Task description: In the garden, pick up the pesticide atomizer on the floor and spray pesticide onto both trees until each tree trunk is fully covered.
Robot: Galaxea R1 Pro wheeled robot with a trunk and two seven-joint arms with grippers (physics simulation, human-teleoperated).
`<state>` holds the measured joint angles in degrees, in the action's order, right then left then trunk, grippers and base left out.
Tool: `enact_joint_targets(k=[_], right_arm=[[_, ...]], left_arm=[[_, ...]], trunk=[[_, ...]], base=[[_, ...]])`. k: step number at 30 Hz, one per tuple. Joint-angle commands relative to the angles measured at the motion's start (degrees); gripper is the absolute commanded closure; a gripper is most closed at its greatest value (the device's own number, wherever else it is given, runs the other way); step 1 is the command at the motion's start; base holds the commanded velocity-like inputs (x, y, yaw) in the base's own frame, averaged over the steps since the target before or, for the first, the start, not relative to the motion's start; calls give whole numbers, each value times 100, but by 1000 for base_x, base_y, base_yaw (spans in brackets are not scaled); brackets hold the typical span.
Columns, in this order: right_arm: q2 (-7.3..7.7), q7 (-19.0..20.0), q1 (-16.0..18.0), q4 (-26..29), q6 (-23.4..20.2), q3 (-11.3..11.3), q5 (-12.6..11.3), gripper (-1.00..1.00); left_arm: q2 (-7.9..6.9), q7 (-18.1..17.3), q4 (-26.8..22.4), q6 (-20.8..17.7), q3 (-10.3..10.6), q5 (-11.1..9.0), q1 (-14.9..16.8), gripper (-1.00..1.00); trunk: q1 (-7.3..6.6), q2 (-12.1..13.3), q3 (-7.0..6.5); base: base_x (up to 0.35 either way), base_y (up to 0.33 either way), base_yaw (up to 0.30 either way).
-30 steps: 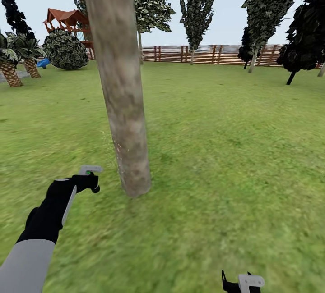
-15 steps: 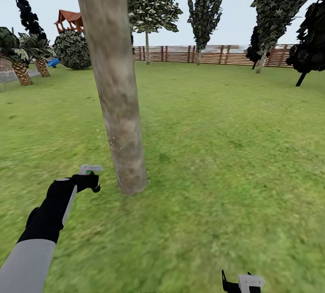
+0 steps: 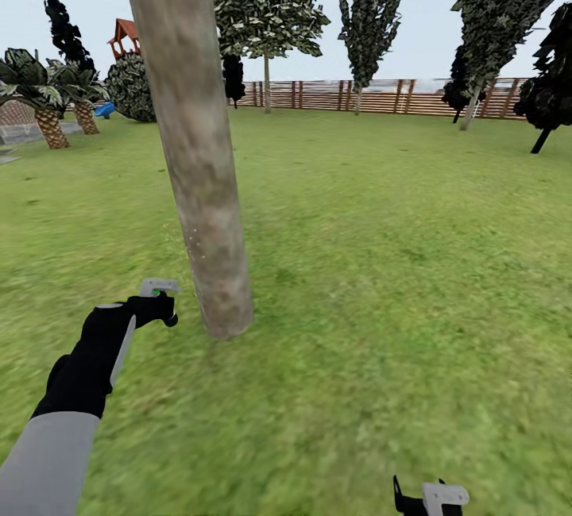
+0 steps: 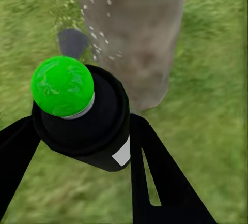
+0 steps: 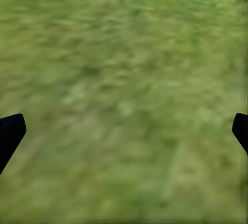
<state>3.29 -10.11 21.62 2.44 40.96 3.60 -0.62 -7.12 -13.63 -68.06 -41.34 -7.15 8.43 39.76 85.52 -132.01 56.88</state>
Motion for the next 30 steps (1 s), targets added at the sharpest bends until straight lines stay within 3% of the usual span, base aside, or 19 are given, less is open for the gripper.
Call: enact_joint_targets(k=[1,2,4,5,6,7,9,11,13,15,23,28,30], right_arm=[[4,0,0,1,0,1,0,-100],[5,0,0,-1,0,1,0,-100],[5,0,0,1,0,4,0,-100],[5,0,0,2,0,7,0,-100],[5,0,0,2,0,9,0,-100],[5,0,0,2,0,9,0,-100],[5,0,0,2,0,9,0,-100],[5,0,0,2,0,4,0,-100],[5,0,0,2,0,2,0,-100],[5,0,0,2,0,1,0,-100],[5,0,0,2,0,4,0,-100],[5,0,0,2,0,1,0,-100],[5,0,0,2,0,6,0,-100]], left_arm=[[-11,-32,-75,-335,2,3,332,100],[-27,-62,-91,-797,3,-4,587,100],[-16,-104,-111,-1187,23,-15,883,100],[-12,-186,-121,-1272,116,-17,981,100],[-18,-467,-127,-1351,480,-13,1136,100],[-23,-587,-131,-1404,625,-14,1181,100],[-56,-678,-129,-1495,726,-18,1212,100],[-143,-721,-114,-1531,707,-7,1223,100],[-398,-739,-105,-1541,643,-23,1220,100],[-524,-739,-115,-1547,644,-25,1214,100],[-378,-721,-266,-1551,680,15,1220,100],[-500,-687,-170,-1491,649,124,1077,100],[-573,-680,38,-1442,632,258,839,100]], trunk=[[0,0,1],[0,0,1],[0,0,1],[0,0,1],[0,0,1],[0,0,1],[0,0,1],[0,0,1],[0,0,1],[0,0,1],[0,0,1],[0,0,1],[0,0,1]], base=[[-5,-2,0],[-2,-1,0],[0,0,0],[0,0,0],[0,0,0],[0,0,0],[0,0,-2],[0,0,-102],[0,0,-250],[0,0,-219],[0,-169,-16],[0,-241,0],[0,-68,0]])
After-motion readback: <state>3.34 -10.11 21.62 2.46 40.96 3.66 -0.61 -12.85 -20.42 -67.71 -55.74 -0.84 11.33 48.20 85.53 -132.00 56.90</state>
